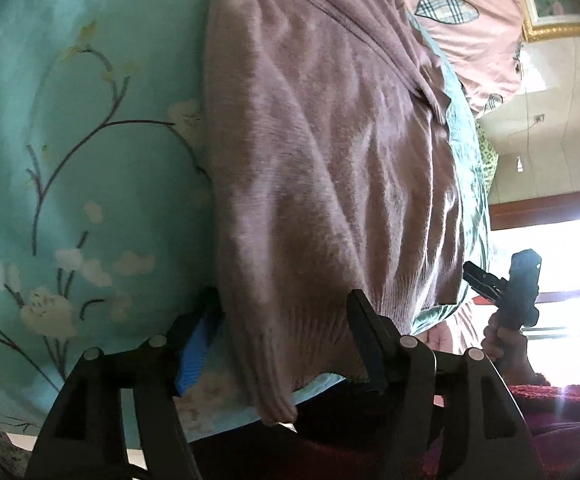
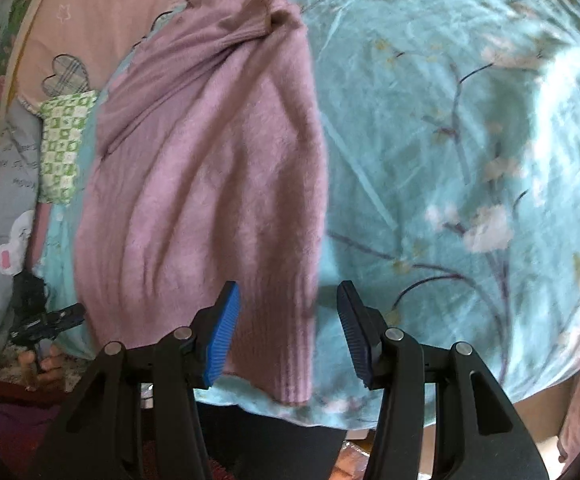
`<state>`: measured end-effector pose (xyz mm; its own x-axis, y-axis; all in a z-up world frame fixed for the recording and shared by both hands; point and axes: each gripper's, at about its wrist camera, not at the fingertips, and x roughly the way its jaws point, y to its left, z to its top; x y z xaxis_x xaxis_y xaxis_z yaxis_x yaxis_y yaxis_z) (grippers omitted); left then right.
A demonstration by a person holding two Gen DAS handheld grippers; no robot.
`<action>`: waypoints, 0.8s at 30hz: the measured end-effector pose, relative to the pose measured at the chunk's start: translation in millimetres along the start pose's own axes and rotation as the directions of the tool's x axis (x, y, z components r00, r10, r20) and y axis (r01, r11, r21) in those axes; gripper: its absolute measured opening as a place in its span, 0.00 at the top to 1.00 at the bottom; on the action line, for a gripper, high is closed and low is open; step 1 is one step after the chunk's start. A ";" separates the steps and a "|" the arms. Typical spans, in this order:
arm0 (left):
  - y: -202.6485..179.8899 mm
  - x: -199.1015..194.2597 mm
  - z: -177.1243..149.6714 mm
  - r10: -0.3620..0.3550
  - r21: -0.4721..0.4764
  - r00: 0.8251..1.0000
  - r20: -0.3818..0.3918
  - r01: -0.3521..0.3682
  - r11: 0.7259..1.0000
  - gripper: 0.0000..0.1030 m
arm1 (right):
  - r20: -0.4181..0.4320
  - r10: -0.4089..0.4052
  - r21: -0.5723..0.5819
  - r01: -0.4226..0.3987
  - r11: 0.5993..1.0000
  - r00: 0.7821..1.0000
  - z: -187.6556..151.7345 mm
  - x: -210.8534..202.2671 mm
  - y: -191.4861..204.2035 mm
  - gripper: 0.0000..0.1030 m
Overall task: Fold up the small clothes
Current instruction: 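Grasp the ribbed hem with both grippers and lift it toward the collar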
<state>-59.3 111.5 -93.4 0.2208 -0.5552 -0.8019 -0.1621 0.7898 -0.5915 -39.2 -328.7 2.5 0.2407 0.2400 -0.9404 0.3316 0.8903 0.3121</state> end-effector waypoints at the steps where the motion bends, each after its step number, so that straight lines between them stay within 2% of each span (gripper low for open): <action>1: -2.8 1.8 -0.2 0.002 0.011 1.000 -0.001 -0.002 1.000 0.39 | -0.009 0.021 -0.007 -0.021 1.000 1.000 -1.6 1.3 2.2 0.52; 3: -6.3 4.1 -1.7 0.016 0.034 1.000 -0.002 -0.016 0.999 0.47 | -0.034 0.068 -0.032 -0.070 0.997 0.997 -4.2 6.9 7.2 0.60; 5: -7.9 6.0 -1.5 0.039 0.045 0.999 0.002 -0.039 0.998 0.55 | -0.053 0.091 -0.033 -0.093 0.995 0.994 -6.6 17.3 12.1 0.65; 6: -7.9 6.1 -1.1 0.040 0.050 0.999 0.004 -0.041 0.998 0.68 | -0.052 0.107 -0.022 -0.108 0.994 0.993 -7.6 22.3 12.7 0.70; 7: -7.8 6.8 -0.9 0.043 0.052 0.999 0.001 -0.043 0.998 0.91 | -0.047 0.120 -0.002 -0.120 0.993 0.992 -8.6 26.3 12.5 0.73; 8: -6.7 5.1 -1.9 0.044 0.058 0.999 -0.002 -0.044 0.997 0.93 | -0.040 0.127 0.019 -0.127 0.992 0.991 -9.4 28.4 10.0 0.90; 11: -6.8 -13.6 -9.7 0.045 0.108 0.998 0.054 -0.051 0.993 0.94 | -0.011 0.123 0.048 -0.122 0.991 0.992 -13.4 19.1 3.6 0.91; 13: -3.8 -18.9 -14.4 0.034 0.113 0.998 0.058 -0.040 0.993 0.94 | 0.008 0.113 0.058 -0.113 0.992 0.994 -16.1 4.9 -6.5 0.91; 15: 4.4 -14.0 -17.0 0.046 0.090 0.998 0.049 -0.051 0.995 0.95 | 0.008 0.095 0.082 -0.095 0.992 0.995 -18.3 -2.8 -22.4 0.94; 18: 13.6 -5.2 -15.1 0.031 0.045 0.999 0.032 -0.032 0.998 0.94 | 0.005 0.120 0.101 -0.120 0.988 0.993 -17.5 -3.5 -28.1 0.94; 21: 16.5 0.2 -9.4 0.011 0.009 1.000 0.001 -0.011 1.000 0.82 | -0.012 0.141 0.099 -0.139 0.985 0.990 -13.4 1.6 -19.9 0.92; 24: 16.7 5.7 -3.0 -0.032 -0.026 0.999 -0.021 0.031 0.999 0.64 | -0.032 0.143 0.111 -0.139 0.984 0.989 -10.9 5.1 -20.4 0.90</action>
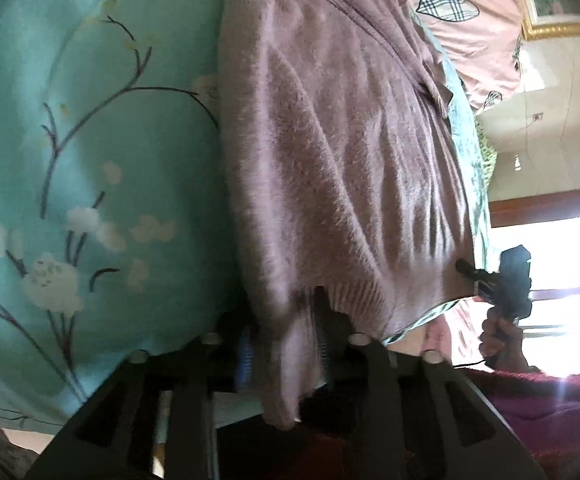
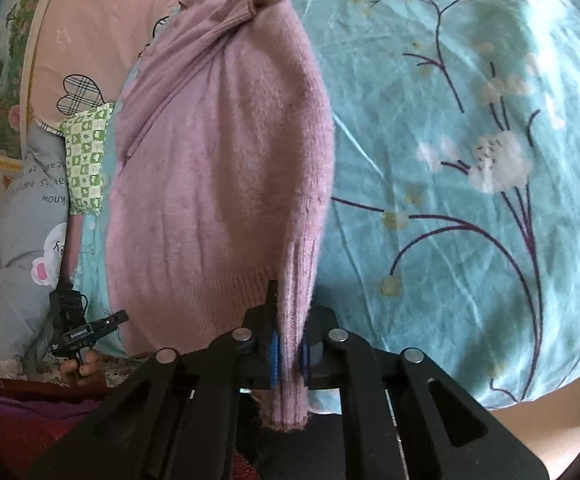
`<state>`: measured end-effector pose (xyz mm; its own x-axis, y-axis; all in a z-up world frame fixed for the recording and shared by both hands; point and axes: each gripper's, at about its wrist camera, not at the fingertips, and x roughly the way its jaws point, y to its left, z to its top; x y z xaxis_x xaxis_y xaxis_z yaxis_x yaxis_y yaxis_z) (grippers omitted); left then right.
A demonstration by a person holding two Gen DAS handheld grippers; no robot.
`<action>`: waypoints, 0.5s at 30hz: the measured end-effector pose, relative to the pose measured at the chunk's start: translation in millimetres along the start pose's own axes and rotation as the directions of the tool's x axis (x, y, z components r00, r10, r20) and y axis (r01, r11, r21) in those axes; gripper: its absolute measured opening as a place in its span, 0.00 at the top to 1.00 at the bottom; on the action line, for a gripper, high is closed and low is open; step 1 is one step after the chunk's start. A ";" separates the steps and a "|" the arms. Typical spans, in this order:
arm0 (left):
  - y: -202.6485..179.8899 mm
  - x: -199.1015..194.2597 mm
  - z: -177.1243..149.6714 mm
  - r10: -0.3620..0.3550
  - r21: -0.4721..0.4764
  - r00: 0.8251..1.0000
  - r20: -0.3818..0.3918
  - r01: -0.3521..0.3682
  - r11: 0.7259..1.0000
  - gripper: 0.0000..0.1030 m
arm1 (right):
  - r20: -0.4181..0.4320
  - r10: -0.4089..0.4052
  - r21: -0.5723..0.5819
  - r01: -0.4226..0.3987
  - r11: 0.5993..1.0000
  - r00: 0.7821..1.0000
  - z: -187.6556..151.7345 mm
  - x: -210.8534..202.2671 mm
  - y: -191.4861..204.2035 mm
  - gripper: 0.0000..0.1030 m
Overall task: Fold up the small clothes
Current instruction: 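Grasp the ribbed hem with both grippers and lift it toward the collar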
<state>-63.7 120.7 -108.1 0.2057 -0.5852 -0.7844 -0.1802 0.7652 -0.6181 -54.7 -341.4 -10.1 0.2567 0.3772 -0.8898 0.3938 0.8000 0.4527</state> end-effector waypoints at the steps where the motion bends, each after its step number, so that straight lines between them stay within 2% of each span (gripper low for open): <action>1: -0.7 1.0 1.0 -0.003 -0.002 1.000 0.000 0.003 1.000 0.61 | -0.004 0.003 0.007 -0.003 1.000 1.000 1.3 1.1 0.4 0.90; 2: -4.1 2.1 0.4 0.008 0.009 1.000 0.004 -0.008 1.000 0.63 | -0.005 0.008 0.015 -0.008 1.000 1.000 2.3 1.4 -0.2 0.90; 3: -9.7 2.8 -0.3 0.031 0.039 0.999 0.012 -0.031 0.999 0.68 | -0.006 0.012 0.019 -0.012 1.000 1.000 3.6 1.1 -1.9 0.90; 4: -13.8 2.1 -2.6 0.058 0.075 0.998 0.022 -0.060 0.995 0.93 | -0.002 0.012 0.017 -0.012 1.000 1.000 4.0 1.2 -2.5 0.90; 6: -20.3 -0.7 -7.3 0.072 0.123 0.997 0.036 -0.076 0.990 0.94 | 0.017 -0.014 -0.018 0.014 1.000 1.000 2.7 -1.2 0.5 0.93; 10: -11.4 -12.6 -14.3 0.040 0.091 0.996 0.078 -0.047 0.995 0.95 | 0.026 -0.009 -0.015 0.010 1.000 1.000 -0.2 -10.9 -3.2 0.94; 12: -6.8 -19.0 -12.3 0.013 0.059 0.995 0.099 -0.019 0.998 0.95 | 0.032 0.019 0.014 -0.019 1.000 0.999 1.1 -14.3 -7.2 0.94; 15: -15.2 -35.6 -3.0 -0.034 0.067 0.988 0.151 0.024 0.997 0.95 | 0.065 0.102 0.020 -0.103 0.994 0.993 9.0 -20.3 1.6 0.94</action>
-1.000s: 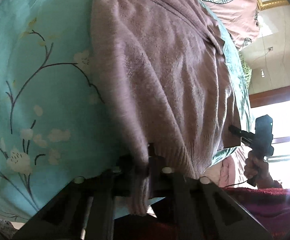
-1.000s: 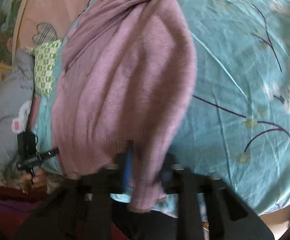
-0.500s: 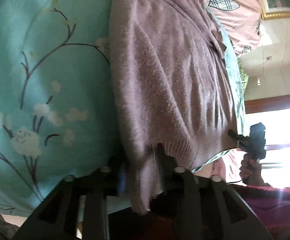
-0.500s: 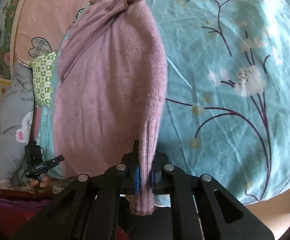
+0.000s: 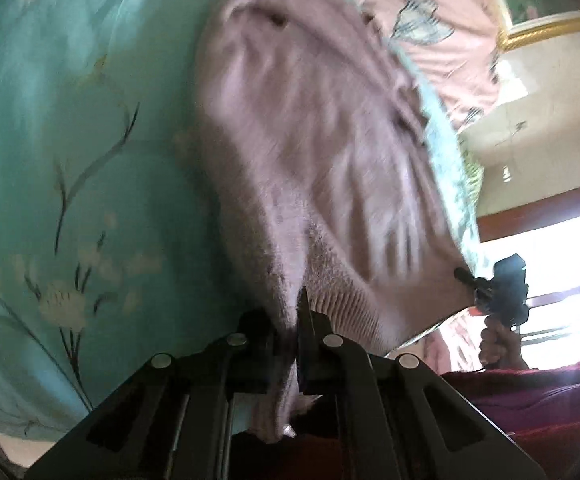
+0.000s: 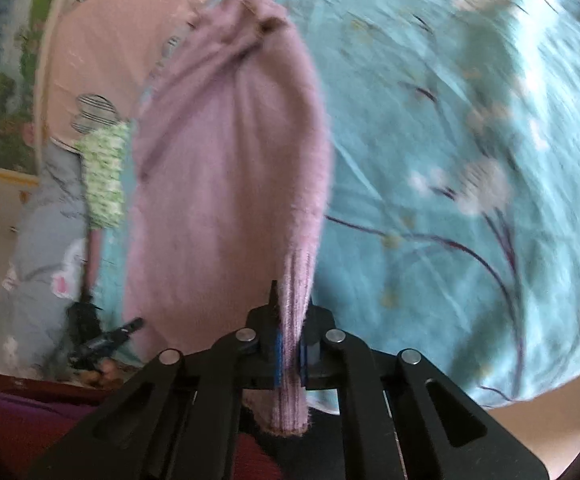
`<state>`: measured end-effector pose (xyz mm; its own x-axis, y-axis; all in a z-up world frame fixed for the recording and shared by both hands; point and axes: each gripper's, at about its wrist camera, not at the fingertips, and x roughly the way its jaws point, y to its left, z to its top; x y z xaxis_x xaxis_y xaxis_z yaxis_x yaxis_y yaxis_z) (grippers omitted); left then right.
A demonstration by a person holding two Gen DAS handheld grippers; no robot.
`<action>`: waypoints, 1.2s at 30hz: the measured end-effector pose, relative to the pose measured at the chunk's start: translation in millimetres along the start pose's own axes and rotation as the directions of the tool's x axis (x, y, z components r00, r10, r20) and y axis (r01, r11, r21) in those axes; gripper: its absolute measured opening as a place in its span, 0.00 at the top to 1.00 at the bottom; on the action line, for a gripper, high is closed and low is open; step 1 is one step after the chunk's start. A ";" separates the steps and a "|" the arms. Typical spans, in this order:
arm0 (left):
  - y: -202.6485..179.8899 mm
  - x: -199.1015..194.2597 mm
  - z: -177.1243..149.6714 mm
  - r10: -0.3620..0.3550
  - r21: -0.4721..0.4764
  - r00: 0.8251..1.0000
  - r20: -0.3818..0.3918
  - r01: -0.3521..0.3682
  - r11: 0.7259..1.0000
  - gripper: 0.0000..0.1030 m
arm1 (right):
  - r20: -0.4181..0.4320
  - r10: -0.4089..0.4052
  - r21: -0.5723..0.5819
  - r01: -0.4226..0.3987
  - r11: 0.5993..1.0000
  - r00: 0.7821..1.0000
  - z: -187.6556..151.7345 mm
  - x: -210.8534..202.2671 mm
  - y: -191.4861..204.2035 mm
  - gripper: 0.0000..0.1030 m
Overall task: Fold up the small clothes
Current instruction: 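Grasp the ribbed hem with both grippers and lift it toward the collar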
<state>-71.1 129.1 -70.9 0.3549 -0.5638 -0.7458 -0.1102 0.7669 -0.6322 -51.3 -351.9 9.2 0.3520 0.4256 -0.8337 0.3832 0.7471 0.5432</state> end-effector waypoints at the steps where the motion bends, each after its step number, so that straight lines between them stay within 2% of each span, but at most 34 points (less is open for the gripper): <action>1: -3.7 -5.0 6.2 -0.013 0.002 1.000 0.018 0.013 1.000 0.95 | 0.011 0.025 -0.004 -0.025 1.000 1.000 3.5 -2.0 4.5 0.94; 5: -17.0 -27.6 41.8 -0.051 0.008 0.993 0.108 0.051 0.999 0.95 | 0.083 0.123 -0.019 -0.122 0.992 0.989 30.9 -14.5 25.2 0.94; 10: -28.6 -45.7 92.1 -0.098 0.017 0.972 0.212 0.097 0.995 0.95 | 0.188 0.181 -0.054 -0.174 0.983 0.965 75.7 -27.8 44.7 0.94; 14: -39.8 -48.4 143.5 -0.095 0.046 0.953 0.287 0.086 0.995 0.95 | 0.251 0.200 -0.095 -0.181 0.979 0.947 128.7 -23.6 66.0 0.94; 18: -56.0 -43.2 196.8 -0.077 0.070 0.935 0.345 0.056 0.996 0.95 | 0.283 0.190 -0.140 -0.155 0.978 0.940 179.3 -8.9 84.4 0.94; 23: -56.8 -21.4 267.2 -0.043 0.045 0.927 0.373 0.028 0.999 0.95 | 0.298 0.176 -0.139 -0.140 0.980 0.938 244.6 21.9 92.4 0.94; 27: -51.5 -0.5 308.5 -0.015 0.016 0.926 0.378 0.009 1.000 0.95 | 0.293 0.164 -0.141 -0.128 0.982 0.942 290.5 48.3 98.0 0.94; 32: -31.9 32.2 347.9 0.039 -0.054 0.931 0.362 -0.021 0.998 0.95 | 0.261 0.122 -0.126 -0.091 0.988 0.958 332.7 85.1 92.6 0.94; 36: -15.7 56.9 371.7 0.084 -0.093 0.931 0.355 -0.055 0.994 0.95 | 0.235 0.039 -0.121 -0.011 0.993 0.971 354.9 114.0 83.0 0.94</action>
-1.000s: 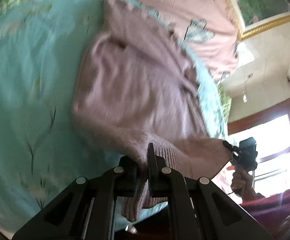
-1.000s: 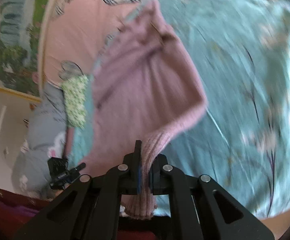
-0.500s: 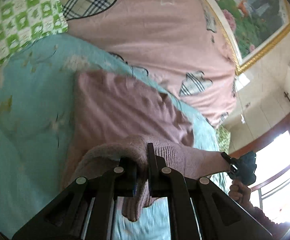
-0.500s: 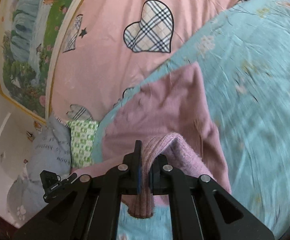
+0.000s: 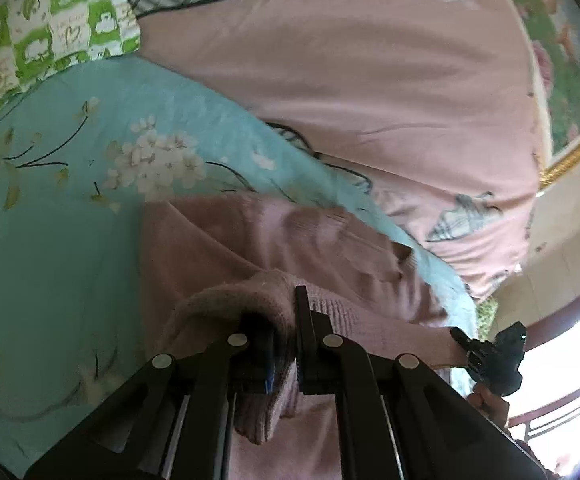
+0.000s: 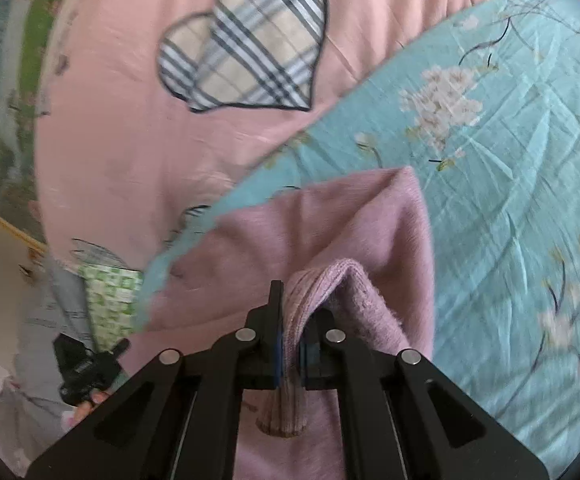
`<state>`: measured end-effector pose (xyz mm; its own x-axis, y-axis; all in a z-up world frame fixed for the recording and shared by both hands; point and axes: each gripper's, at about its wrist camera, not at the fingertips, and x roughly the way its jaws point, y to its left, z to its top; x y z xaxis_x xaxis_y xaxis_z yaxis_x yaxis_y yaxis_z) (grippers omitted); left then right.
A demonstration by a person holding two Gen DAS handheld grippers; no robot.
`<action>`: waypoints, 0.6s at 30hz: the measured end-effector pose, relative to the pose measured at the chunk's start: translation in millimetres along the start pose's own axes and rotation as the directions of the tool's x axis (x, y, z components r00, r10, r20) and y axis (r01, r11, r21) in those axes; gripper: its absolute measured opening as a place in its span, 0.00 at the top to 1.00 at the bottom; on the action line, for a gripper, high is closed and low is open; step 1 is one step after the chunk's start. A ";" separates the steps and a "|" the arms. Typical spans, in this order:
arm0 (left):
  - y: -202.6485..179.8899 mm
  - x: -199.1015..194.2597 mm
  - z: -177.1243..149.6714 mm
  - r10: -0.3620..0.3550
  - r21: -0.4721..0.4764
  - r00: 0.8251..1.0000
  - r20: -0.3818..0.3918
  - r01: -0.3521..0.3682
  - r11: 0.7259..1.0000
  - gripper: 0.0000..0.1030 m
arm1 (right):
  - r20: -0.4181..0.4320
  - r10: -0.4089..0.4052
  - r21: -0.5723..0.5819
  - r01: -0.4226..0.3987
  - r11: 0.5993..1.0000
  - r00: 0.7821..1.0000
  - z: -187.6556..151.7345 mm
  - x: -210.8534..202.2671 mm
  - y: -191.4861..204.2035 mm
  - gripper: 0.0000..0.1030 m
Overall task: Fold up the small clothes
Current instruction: 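Grasp the ribbed hem with both grippers and lift it toward the collar, then lay the hem over the sweater body and open both grippers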
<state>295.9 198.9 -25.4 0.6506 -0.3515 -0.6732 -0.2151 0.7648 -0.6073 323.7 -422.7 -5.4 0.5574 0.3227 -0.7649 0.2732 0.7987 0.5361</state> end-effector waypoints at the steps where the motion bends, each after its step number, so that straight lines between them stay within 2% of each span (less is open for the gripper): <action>1: 3.1 7.4 3.4 0.009 -0.005 1.000 -0.001 -0.009 1.000 0.95 | -0.004 -0.014 -0.002 0.014 1.000 1.000 2.9 5.7 -2.6 0.94; 6: 7.5 38.3 7.0 0.076 0.010 0.997 -0.023 -0.076 0.997 0.94 | 0.005 -0.012 0.026 0.012 1.000 1.000 24.7 25.9 -13.8 0.93; 11: 4.7 45.5 2.6 0.107 0.030 0.994 -0.038 -0.106 0.994 0.86 | -0.058 -0.045 0.050 0.048 0.998 0.997 28.0 43.0 -18.9 0.91; 14: -8.6 36.4 -1.1 0.130 0.081 0.991 -0.044 -0.126 0.989 0.69 | -0.066 -0.036 0.063 0.040 0.997 0.997 28.1 36.6 -20.4 0.86; 16: -17.6 24.9 -5.3 0.148 0.122 0.988 -0.042 -0.142 0.982 0.48 | -0.056 -0.041 0.070 0.044 0.997 0.998 29.9 24.9 -21.7 0.81; 18: -27.4 12.6 -13.4 0.172 0.164 0.985 -0.024 -0.166 0.972 0.40 | -0.017 -0.053 0.060 0.054 0.997 0.998 30.3 7.0 -20.1 0.63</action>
<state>300.2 166.3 -22.9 0.5859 -0.2277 -0.7777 -0.1979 0.8904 -0.4098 345.8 -451.8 -10.7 0.5289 0.2880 -0.7983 0.3495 0.7833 0.5141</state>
